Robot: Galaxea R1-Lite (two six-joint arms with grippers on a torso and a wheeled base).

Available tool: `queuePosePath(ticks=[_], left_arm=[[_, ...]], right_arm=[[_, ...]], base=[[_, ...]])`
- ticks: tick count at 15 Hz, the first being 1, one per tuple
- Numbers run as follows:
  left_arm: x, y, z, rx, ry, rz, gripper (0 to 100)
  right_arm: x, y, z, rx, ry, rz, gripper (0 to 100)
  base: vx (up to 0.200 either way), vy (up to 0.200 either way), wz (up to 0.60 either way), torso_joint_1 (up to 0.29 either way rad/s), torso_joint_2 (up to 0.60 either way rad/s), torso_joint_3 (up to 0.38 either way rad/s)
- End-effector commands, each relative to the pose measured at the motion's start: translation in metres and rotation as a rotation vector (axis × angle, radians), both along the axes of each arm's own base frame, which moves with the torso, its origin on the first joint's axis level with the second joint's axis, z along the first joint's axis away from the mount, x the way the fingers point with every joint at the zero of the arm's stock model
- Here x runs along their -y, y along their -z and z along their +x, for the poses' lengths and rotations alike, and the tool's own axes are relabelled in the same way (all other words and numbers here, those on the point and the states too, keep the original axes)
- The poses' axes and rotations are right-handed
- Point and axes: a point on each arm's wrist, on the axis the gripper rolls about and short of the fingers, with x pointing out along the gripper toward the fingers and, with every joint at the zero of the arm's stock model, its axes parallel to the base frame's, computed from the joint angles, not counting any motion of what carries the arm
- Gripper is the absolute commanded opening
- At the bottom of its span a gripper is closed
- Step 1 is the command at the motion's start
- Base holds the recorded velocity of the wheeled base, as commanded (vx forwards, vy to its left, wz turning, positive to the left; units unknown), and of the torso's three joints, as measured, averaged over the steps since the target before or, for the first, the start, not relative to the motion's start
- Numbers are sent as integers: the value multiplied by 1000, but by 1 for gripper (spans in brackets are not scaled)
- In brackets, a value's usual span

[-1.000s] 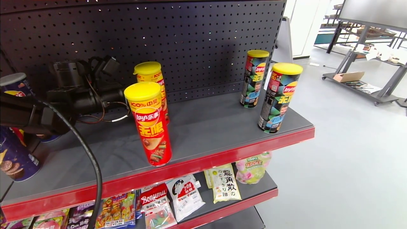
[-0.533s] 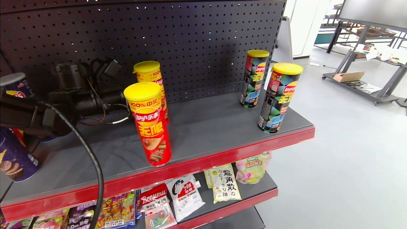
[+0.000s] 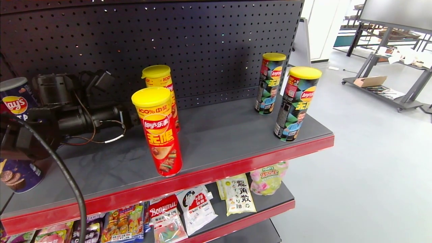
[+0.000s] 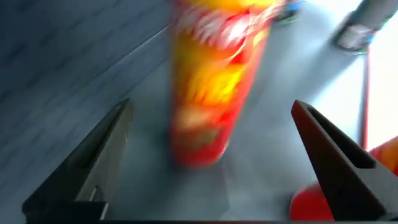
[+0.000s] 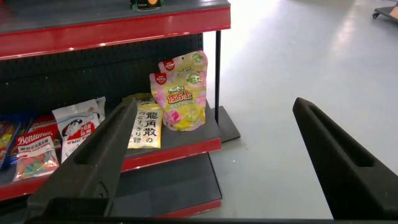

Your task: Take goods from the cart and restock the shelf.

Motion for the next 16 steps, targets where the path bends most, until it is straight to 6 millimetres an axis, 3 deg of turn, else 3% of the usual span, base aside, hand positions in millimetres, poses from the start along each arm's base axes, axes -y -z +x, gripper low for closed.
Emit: queuePosePath(ticks=[1,4,5,6,8,11,13,16], left_arm=[[-10,-9,-25,13,-106,17,100],[-11,-19,-64,31,-207,39,100],[-12,-22,-92,33,-261,51,100],[-18,-25,-137,31,-416,98,100],[-21,-27,-206,19,-603,186,100],[-17,-23,-299,28,-625,177,100],[-15,-8,-331,91,-633,139,100],[-14,12,-353,134,-650,57,100]], right_arm=[[0,0,0,-1,0,0,100],[0,0,0,-2,0,0,100],[0,0,0,-1,0,0,100],[0,0,0,-1,0,0,100],[0,0,0,-1,0,0,100],[0,0,0,-1,0,0,100],[0,0,0,-1,0,0,100],[0,0,0,-1,0,0,100]], base=[[0,0,0,0,0,0],[0,0,0,0,0,0],[0,0,0,0,0,0],[0,0,0,0,0,0],[0,0,0,0,0,0],[0,0,0,0,0,0],[0,0,0,0,0,0],[0,0,0,0,0,0]])
